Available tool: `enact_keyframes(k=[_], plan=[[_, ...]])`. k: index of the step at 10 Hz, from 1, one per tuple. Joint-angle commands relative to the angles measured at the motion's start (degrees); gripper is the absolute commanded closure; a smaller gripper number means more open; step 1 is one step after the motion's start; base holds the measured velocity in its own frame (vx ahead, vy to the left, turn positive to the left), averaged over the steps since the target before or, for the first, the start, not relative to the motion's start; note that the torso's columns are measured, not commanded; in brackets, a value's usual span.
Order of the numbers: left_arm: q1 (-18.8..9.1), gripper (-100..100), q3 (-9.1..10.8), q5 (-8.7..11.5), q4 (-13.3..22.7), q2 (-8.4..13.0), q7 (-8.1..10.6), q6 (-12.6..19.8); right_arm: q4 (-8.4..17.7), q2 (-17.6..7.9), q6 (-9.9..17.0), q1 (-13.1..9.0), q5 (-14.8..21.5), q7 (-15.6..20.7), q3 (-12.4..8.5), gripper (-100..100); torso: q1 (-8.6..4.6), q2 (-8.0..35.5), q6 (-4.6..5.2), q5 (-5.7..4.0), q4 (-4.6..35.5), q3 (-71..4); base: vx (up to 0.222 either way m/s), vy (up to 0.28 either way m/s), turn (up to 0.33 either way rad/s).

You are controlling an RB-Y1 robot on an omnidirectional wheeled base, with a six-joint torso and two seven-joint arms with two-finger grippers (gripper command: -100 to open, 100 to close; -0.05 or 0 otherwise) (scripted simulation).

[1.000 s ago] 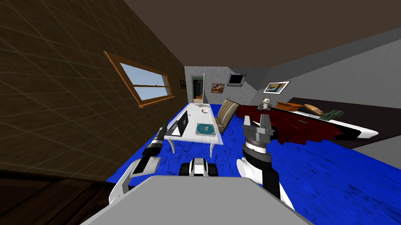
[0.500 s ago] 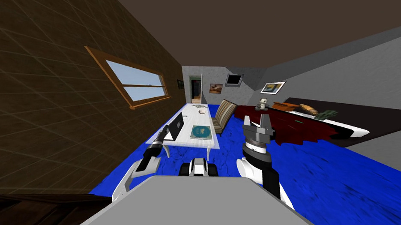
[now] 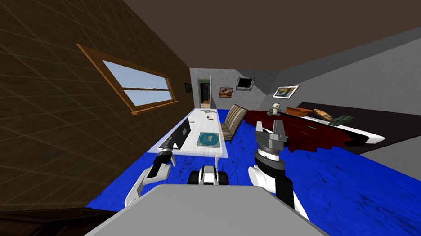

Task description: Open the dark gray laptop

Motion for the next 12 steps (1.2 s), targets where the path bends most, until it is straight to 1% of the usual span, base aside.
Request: enact_keyframes(k=[1,2,3,4,5,6,7,8,9,10,11,12], plan=[[-1.5,-100,-0.07,0.5,4.6,2.8,1.45,-1.2,0.0,0.0,0.0,0.0,0.0,0.0,0.0,0,-0.07,-0.1,0.01,-0.02,-0.1,-0.1,-0.017,-0.055,-0.009],[-1.5,-100,-0.07,0.5,4.9,2.8,1.45,-1.2,0.0,0.0,0.0,0.0,0.0,0.0,0.0,0,0.19,-0.2,-0.03,0.06,-0.1,-0.1,-0.004,-0.009,0.002],[-4.3,-100,0.11,1.4,7.1,5.4,3.94,-4.0,0.0,0.0,0.0,0.0,0.0,0.0,0.0,0,0.37,-0.3,-0.02,0.13,-0.1,-0.2,-0.029,-0.075,-0.045],[-4.6,-100,0.11,1.4,8.8,6.9,3.94,-4.0,0.0,0.0,0.0,0.0,0.0,0.0,0.0,0,0.10,-0.2,0.04,0.04,-0.1,-0.1,-0.034,-0.103,-0.025],[-4.6,-100,0.11,1.4,10.4,7.1,3.94,-4.0,0.0,0.0,0.0,0.0,0.0,0.0,0.0,0,0.00,-0.2,-0.02,-0.03,0.0,-0.1,-0.009,-0.059,0.008],[-4.6,-100,0.11,1.4,11.5,7.1,3.94,-4.0,0.0,0.0,0.0,0.0,0.0,0.0,0.0,0,0.18,-0.2,-0.05,0.04,-0.1,-0.1,0.007,-0.017,0.003],[-4.6,-100,0.11,1.4,11.9,7.1,3.94,-4.0,0.0,0.0,0.0,0.0,0.0,0.0,0.0,0,0.35,-0.2,-0.06,0.09,-0.1,-0.1,0.009,0.005,-0.005],[-7.4,-100,0.29,2.4,14.2,10.1,6.43,-6.7,0.0,0.0,0.0,0.0,0.0,0.0,0.0,0,0.38,-0.2,-0.08,0.08,-0.1,-0.1,-0.015,-0.072,-0.043],[-7.8,-100,0.29,2.4,16.6,11.4,6.43,-6.7,0.0,0.0,0.0,0.0,0.0,0.0,0.0,0,0.05,-0.1,-0.05,0.00,0.0,-0.1,-0.038,-0.115,-0.014],[-7.8,-100,0.29,2.4,18.5,11.4,6.43,-6.7,0.0,0.0,0.0,0.0,0.0,0.0,0.0,0,-0.09,-0.1,-0.05,-0.05,0.0,0.0,-0.020,-0.063,0.007],[-7.8,-100,0.29,2.4,18.9,11.4,6.43,-6.7,0.0,0.0,0.0,0.0,0.0,0.0,0.0,0,0.14,-0.1,-0.05,0.03,-0.1,-0.1,0.001,-0.016,-0.003],[-10.4,-100,0.47,3.3,20.9,14.1,8.93,-9.5,0.0,0.0,0.0,0.0,0.0,0.0,0.0,0,0.37,-0.2,-0.07,0.09,-0.1,-0.1,-0.012,-0.075,-0.041]])
